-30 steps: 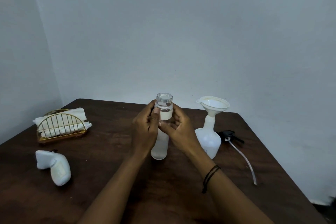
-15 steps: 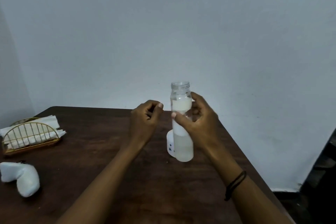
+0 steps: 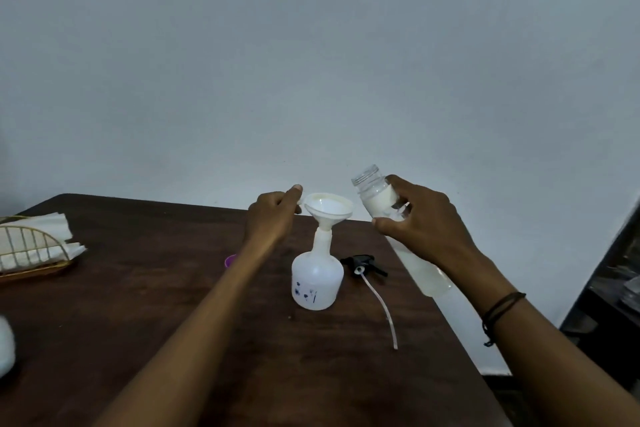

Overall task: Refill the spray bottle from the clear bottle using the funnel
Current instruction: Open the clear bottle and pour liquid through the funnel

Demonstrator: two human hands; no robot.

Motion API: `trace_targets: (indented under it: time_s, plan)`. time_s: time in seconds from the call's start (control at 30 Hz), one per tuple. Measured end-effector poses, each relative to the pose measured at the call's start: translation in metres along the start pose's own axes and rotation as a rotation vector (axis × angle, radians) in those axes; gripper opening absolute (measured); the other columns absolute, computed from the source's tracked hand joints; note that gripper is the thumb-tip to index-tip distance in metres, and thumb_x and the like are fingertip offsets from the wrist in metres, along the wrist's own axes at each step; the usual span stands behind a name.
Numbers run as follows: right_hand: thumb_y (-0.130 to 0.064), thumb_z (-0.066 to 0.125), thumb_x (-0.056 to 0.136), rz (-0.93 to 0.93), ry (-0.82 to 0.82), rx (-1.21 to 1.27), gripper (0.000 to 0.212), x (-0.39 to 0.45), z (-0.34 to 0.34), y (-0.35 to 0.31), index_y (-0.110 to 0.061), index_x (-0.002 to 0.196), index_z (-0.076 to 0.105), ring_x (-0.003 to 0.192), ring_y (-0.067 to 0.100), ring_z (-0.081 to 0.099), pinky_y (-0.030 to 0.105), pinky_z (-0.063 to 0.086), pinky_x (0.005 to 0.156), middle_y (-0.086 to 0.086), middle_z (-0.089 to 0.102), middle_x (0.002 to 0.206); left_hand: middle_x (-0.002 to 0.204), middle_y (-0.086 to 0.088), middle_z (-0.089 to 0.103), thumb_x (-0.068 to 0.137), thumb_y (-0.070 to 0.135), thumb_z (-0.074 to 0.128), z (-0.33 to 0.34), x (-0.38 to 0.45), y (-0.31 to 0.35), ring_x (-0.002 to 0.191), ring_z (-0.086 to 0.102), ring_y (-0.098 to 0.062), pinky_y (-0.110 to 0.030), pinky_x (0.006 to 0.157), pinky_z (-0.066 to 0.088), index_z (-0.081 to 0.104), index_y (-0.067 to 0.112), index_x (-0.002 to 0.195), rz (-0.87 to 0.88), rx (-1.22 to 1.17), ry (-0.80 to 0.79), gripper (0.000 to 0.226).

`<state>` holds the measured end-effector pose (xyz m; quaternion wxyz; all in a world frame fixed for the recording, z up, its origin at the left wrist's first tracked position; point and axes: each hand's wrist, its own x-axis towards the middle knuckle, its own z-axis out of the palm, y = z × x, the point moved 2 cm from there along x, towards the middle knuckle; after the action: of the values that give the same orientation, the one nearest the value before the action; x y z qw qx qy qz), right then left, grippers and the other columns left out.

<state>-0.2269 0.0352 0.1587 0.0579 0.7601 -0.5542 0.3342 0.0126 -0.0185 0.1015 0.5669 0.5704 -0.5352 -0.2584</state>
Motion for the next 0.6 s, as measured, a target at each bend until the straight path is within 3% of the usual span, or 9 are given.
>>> trace_targets:
  time_s: [0.1, 0.23, 0.4, 0.6]
  plan:
    - [-0.043, 0.073, 0.073, -0.031, -0.06, -0.087, 0.042, 0.005, 0.0, 0.003, -0.033, 0.111, 0.058, 0.076, 0.014, 0.058, 0.031, 0.047, 0.063, -0.008, 0.064, 0.088, 0.06, 0.005, 0.066, 0.094, 0.045, 0.054, 0.0, -0.001, 0.003, 0.054, 0.057, -0.014, -0.029, 0.062, 0.048, 0.07, 0.001, 0.072, -0.057, -0.128, -0.025, 0.051]
    - [-0.042, 0.071, 0.072, -0.064, -0.127, -0.167, 0.043, 0.012, 0.003, 0.0, -0.034, 0.111, 0.055, 0.078, 0.019, 0.058, 0.031, 0.045, 0.061, -0.008, 0.064, 0.089, 0.055, 0.004, 0.057, 0.093, 0.036, 0.058, -0.002, -0.001, 0.005, 0.044, 0.045, -0.011, -0.019, 0.041, 0.036, 0.064, 0.011, 0.065, -0.13, -0.254, -0.074, 0.038]
    - [-0.043, 0.07, 0.069, -0.107, -0.153, -0.264, 0.036, 0.019, 0.003, 0.0, -0.029, 0.098, 0.054, 0.076, 0.021, 0.058, 0.033, 0.047, 0.061, -0.006, 0.061, 0.082, 0.051, 0.005, 0.05, 0.092, 0.029, 0.06, -0.001, -0.004, 0.003, 0.041, 0.039, -0.01, -0.021, 0.041, 0.028, 0.06, 0.012, 0.066, -0.152, -0.32, -0.205, 0.031]
    - [-0.045, 0.07, 0.07, -0.169, -0.206, -0.375, 0.041, 0.028, -0.003, -0.003, -0.028, 0.104, 0.055, 0.079, 0.021, 0.058, 0.03, 0.043, 0.06, -0.005, 0.063, 0.088, 0.053, 0.004, 0.048, 0.092, 0.025, 0.058, -0.001, -0.004, 0.002, 0.04, 0.037, -0.01, -0.021, 0.041, 0.028, 0.055, 0.014, 0.065, -0.157, -0.325, -0.228, 0.03]
